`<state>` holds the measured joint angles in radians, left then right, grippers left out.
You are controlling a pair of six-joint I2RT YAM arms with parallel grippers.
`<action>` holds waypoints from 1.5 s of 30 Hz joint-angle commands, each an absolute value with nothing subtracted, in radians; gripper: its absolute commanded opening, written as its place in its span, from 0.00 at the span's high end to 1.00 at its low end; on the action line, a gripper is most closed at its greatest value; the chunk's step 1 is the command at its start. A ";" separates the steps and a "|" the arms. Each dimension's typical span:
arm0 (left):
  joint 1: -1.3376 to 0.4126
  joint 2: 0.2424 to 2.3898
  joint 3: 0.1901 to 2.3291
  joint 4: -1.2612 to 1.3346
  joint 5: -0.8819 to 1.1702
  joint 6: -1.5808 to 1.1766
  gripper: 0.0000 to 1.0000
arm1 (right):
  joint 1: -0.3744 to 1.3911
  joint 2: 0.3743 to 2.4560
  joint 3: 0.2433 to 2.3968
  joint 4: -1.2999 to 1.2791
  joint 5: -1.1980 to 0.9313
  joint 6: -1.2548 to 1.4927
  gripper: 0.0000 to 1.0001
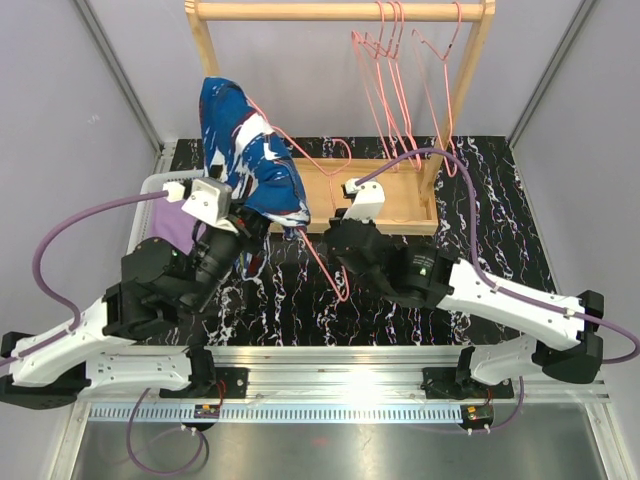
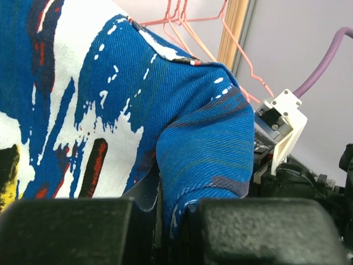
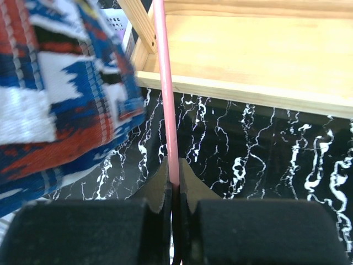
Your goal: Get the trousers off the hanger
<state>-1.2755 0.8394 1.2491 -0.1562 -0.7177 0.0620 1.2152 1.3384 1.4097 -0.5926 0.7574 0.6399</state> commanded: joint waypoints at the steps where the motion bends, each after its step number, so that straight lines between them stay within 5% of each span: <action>1: -1.276 0.712 1.319 0.269 -0.742 -0.020 1.00 | 1.181 1.382 1.446 -0.843 0.842 0.569 1.00; 14: -1.278 0.687 1.239 -0.050 -0.959 -0.264 1.00 | 1.158 1.319 1.807 -0.896 0.740 0.365 1.00; 29: -1.276 0.905 1.540 -0.710 -1.002 -0.459 1.00 | 1.157 1.557 2.434 -1.151 0.693 0.262 1.00; 40: -1.263 1.037 1.537 -0.819 -0.959 -0.427 1.00 | 1.161 1.466 2.283 -0.878 0.350 0.270 1.00; 45: -1.249 1.052 1.514 -0.694 -0.862 -0.367 1.00 | 1.233 1.511 2.238 -0.825 0.391 0.184 1.00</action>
<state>-1.2606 1.0679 1.4971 -0.8253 -0.8967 -0.4171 1.1954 1.5127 2.2383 -1.0355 0.3653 0.2451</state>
